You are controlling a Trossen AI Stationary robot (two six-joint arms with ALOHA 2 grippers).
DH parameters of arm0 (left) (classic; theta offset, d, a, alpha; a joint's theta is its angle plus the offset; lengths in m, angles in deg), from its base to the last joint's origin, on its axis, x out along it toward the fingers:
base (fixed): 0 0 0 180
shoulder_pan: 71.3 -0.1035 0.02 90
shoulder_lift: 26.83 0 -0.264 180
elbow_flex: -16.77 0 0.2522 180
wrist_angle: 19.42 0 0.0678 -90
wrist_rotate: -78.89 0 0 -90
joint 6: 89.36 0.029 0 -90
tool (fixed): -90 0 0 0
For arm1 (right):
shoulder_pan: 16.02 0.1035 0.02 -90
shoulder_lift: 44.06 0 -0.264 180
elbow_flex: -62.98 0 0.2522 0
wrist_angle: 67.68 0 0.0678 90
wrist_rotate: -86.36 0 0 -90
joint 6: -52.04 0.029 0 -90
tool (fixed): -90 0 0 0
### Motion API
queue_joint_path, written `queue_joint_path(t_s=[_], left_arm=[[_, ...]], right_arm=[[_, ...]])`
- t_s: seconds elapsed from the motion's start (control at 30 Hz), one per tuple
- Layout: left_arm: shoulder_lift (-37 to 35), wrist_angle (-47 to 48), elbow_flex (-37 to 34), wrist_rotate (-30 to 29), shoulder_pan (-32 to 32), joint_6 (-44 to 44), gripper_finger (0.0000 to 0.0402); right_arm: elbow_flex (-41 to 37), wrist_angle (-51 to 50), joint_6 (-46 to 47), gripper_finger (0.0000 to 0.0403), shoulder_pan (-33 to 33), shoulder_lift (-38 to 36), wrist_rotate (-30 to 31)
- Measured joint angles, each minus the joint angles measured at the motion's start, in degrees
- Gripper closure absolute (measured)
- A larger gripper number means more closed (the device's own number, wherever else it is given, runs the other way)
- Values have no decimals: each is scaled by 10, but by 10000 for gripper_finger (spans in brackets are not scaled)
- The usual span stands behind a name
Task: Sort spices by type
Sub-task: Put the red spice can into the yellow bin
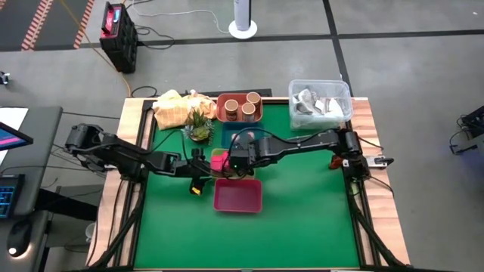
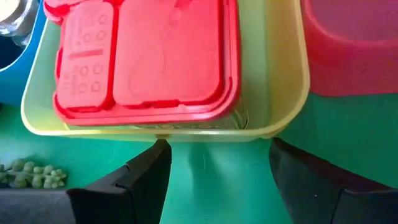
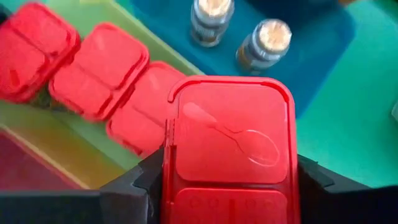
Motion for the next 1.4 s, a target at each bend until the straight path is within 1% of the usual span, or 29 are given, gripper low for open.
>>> queue_joint_path(t_s=[0.13, 0.37, 0.47, 0.77, 0.97, 1.17, 1.23, 1.4], left_arm=[[12, -18, 0, 0, 0, -1, 146], [13, -30, -1, 1, 0, -9, 146], [13, -34, -1, 7, 0, -10, 146], [13, -38, -1, 17, 7, -16, 146], [13, -43, -1, 17, 23, -19, 146], [13, -51, -2, 17, 28, 9, 146], [13, -52, -2, 14, 27, 20, 146], [13, -61, -2, 9, 26, 31, 146]], right_arm=[[0, 20, 1, 169, -1, 0, 0], [-48, 69, 65, 170, -4, -3, -21], [-53, 90, 94, 170, -4, -3, -20], [-54, 97, 169, 170, -4, -2, -24], [-55, 98, 240, 170, -3, -1, -33], [-57, 92, 296, 170, 1, 0, -37], [-70, 100, 315, 170, 1, -1, -39], [-87, 105, 331, 170, 8, -1, -43]])
